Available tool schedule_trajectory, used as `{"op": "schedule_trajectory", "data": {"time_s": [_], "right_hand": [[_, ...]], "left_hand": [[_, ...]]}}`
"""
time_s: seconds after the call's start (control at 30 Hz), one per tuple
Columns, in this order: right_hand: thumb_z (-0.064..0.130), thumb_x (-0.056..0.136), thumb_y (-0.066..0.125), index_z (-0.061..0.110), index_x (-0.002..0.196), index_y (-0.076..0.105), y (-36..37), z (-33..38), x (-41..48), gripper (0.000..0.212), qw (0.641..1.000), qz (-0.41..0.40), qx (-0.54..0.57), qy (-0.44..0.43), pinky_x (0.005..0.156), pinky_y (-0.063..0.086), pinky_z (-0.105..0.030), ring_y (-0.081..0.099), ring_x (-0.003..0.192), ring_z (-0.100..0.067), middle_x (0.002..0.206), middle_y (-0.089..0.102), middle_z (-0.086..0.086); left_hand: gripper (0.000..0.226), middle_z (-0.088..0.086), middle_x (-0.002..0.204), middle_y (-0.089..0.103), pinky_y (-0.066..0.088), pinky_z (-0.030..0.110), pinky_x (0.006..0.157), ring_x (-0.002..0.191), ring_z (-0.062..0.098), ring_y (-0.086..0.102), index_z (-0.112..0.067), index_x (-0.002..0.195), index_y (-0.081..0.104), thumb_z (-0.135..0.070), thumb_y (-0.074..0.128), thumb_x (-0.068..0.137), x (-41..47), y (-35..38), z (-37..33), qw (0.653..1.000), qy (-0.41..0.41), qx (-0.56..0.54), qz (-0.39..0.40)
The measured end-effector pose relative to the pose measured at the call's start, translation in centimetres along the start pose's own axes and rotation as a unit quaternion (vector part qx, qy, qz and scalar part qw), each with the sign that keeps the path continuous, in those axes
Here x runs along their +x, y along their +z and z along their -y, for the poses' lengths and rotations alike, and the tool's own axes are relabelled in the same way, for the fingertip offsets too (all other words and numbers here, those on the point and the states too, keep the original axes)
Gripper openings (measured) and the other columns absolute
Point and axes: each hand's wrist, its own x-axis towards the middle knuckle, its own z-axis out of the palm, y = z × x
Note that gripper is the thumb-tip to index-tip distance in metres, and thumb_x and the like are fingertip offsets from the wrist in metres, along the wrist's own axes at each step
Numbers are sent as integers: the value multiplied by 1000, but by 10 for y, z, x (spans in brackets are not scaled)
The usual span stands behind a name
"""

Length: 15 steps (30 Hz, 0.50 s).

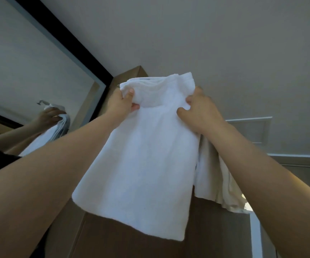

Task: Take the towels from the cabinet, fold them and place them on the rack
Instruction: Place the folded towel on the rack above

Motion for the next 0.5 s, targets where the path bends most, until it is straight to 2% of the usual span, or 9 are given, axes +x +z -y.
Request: {"op": "schedule_trajectory", "data": {"time_s": [0.07,0.2,0.27,0.3,0.33,0.37,0.43,0.5], "right_hand": [[29,89,60,-2,133,35,3,-4,7,59,999,18,-22,14,84,42,-32,53,118,-33,128,58,-14],[44,92,52,2,132,48,4,-10,13,58,993,67,-90,25,80,39,-31,54,117,-33,130,58,-15],[60,89,51,10,123,61,4,-12,14,61,986,108,-123,8,86,45,-34,56,115,-32,126,62,-12],[68,85,52,14,113,65,4,-13,15,62,984,123,-132,2,84,47,-34,58,109,-29,117,66,-7],[73,81,53,16,99,66,3,-13,15,62,982,131,-136,1,75,47,-32,59,99,-26,104,66,-2],[76,77,56,16,86,62,2,-13,16,62,982,135,-136,3,65,43,-29,59,89,-23,92,64,2],[75,74,62,17,71,56,0,-15,18,59,982,137,-130,-5,57,37,-29,57,76,-18,78,60,3],[71,72,67,19,66,53,-1,-17,17,54,983,138,-121,-23,58,39,-31,58,75,-19,76,60,3]], "left_hand": [[38,-1,105,63,58,37,86,79,11,71,-15,132,45,-35,47,101,3,5,9,999,-21,36,12],[53,8,103,70,56,40,90,85,18,72,-15,142,27,-40,47,99,7,8,20,991,-66,111,47],[63,7,112,66,58,29,73,71,7,69,-14,147,18,-40,48,99,8,8,22,987,-43,144,54],[61,6,112,64,55,22,60,62,-1,66,-13,146,21,-40,48,99,7,8,22,984,-27,167,50],[53,3,105,65,52,19,55,57,-6,63,-12,140,30,-41,47,99,7,8,23,981,-12,191,36],[44,1,95,68,54,22,59,59,-6,65,-12,130,42,-44,45,99,7,9,24,979,-3,204,20],[39,6,82,73,58,34,77,69,11,71,-10,105,56,-47,44,99,9,11,25,983,-11,184,-10],[39,13,82,74,59,34,75,59,15,70,-5,100,56,-44,49,98,13,16,20,984,-31,172,-48]]}}
